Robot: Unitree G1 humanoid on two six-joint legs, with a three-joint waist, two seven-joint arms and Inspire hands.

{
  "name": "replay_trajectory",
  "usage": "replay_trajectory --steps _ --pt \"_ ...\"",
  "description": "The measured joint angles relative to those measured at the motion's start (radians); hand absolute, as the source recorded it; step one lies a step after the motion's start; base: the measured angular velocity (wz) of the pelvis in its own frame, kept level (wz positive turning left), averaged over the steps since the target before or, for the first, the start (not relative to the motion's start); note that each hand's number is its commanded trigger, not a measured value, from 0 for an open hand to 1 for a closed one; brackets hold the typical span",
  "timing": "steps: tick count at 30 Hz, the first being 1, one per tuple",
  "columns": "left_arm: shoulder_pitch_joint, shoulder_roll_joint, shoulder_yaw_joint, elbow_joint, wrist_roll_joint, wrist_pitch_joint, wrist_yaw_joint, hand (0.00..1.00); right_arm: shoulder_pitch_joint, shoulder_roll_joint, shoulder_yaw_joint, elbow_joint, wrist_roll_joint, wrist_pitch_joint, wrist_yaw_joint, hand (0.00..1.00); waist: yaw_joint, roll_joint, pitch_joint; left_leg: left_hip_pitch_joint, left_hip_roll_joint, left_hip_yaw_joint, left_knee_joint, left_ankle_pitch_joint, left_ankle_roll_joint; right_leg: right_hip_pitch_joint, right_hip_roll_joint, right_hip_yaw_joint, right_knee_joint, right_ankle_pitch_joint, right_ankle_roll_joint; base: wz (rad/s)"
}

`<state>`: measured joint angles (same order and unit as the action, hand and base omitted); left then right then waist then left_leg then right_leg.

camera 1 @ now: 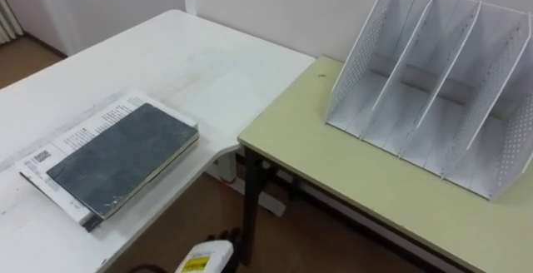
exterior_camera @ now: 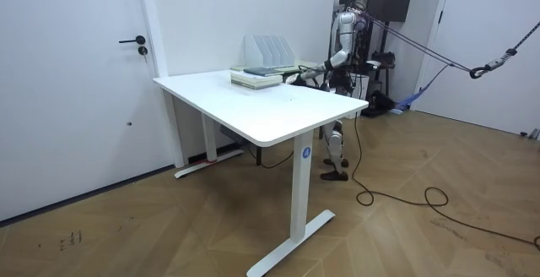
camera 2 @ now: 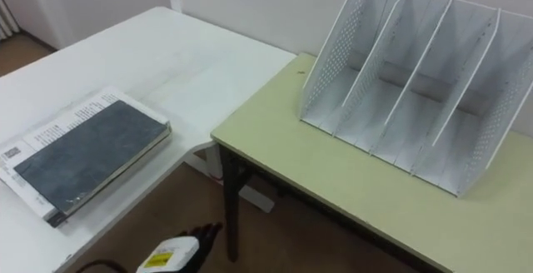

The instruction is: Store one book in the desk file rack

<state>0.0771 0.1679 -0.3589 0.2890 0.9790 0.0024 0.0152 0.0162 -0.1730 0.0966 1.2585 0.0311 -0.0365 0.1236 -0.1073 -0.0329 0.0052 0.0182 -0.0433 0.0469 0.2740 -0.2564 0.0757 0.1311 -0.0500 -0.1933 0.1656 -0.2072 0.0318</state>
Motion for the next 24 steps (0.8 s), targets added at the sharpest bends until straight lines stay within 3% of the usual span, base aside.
replay_trajectory --steps 4,10,12,15,18,24 --pt "0.000 0.023 0.002 -0.062 0.079 -0.014 0.066 0.00 0.000 -0.006 -0.001 0.018 -0.001 -0.009 0.002 0.00 0.003 0.004 -0.0008 0.001 -0.001 -0.001 -0.002 0.000 0.001 0.001 -0.001 -0.001 0.000 0.000 0.000 0.00" --pt "0.016 0.041 0.010 -0.069 0.084 -0.028 0.180 0.00 0.009 -0.008 0.001 0.023 0.009 -0.008 -0.003 0.00 0.028 0.007 -0.0015 0.011 -0.001 0.002 -0.024 0.006 0.000 0.005 0.000 0.014 -0.002 0.000 0.000 -0.03" --pt "0.018 0.041 0.040 -0.069 0.085 -0.045 0.242 0.00 0.012 -0.008 0.000 0.026 0.007 -0.007 -0.003 0.00 0.035 0.005 -0.0082 0.012 -0.003 0.001 -0.019 0.009 -0.001 0.009 0.000 0.016 -0.017 0.001 -0.001 0.02" --pt "0.027 0.047 0.085 -0.086 0.084 -0.047 0.299 0.00 0.016 -0.011 0.000 0.025 0.007 -0.009 -0.005 0.00 0.036 0.010 -0.0114 0.012 -0.004 -0.004 -0.017 0.011 -0.003 0.012 0.000 0.013 -0.017 0.001 -0.002 0.05" --pt "0.035 0.064 0.094 -0.138 0.084 -0.056 0.348 0.00 0.017 -0.011 0.000 0.027 0.007 -0.009 -0.011 0.00 0.042 0.010 -0.0118 0.012 -0.004 -0.007 -0.017 0.013 -0.003 0.013 0.000 0.013 -0.017 0.001 -0.002 0.03" --pt "0.038 0.065 0.100 -0.171 0.084 -0.059 0.405 0.00 0.025 -0.015 -0.001 0.026 0.007 -0.008 -0.012 0.00 0.056 0.015 -0.0100 0.020 -0.004 -0.012 -0.021 0.014 -0.003 0.024 0.001 0.012 -0.017 0.002 -0.004 0.01"
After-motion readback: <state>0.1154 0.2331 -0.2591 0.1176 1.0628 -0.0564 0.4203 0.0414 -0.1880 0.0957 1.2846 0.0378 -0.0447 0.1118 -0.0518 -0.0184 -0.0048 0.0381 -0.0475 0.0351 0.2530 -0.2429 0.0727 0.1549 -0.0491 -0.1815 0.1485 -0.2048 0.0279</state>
